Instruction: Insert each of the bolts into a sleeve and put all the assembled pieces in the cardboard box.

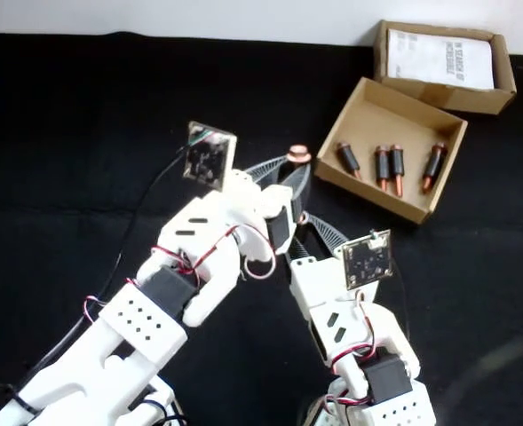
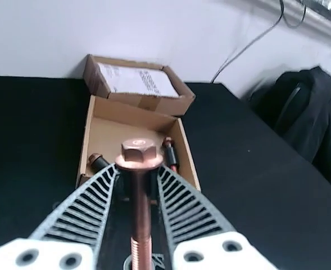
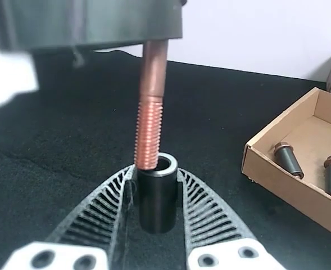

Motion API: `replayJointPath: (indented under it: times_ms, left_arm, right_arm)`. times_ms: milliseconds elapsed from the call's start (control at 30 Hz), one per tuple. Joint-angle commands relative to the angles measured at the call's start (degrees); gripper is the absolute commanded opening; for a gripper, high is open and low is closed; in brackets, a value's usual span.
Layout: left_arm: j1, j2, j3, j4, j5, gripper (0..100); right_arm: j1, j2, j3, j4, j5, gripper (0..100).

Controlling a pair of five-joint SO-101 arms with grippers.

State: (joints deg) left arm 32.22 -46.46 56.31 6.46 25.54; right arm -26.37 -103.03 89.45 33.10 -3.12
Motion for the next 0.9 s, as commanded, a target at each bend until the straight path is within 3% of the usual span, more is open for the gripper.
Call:
replayJointPath:
  times_ms: [0, 600, 867]
  left_arm:
    - [-0.22, -1.36, 2.24, -3.43, 0.0, 1]
    - [2.15, 5.05, -4.53, -3.78, 0.0, 1]
    - [2.42, 6.11, -5.58, -3.69, -3.16, 1]
  right_arm:
    - [0.75, -0.92, -3.21, -1.36, 0.7, 0.9]
    - [0.84, -0.48, -6.11, -1.01, 0.44, 0.8]
    - [2.51, -0.48, -6.02, -0.92, 0.44, 0.8]
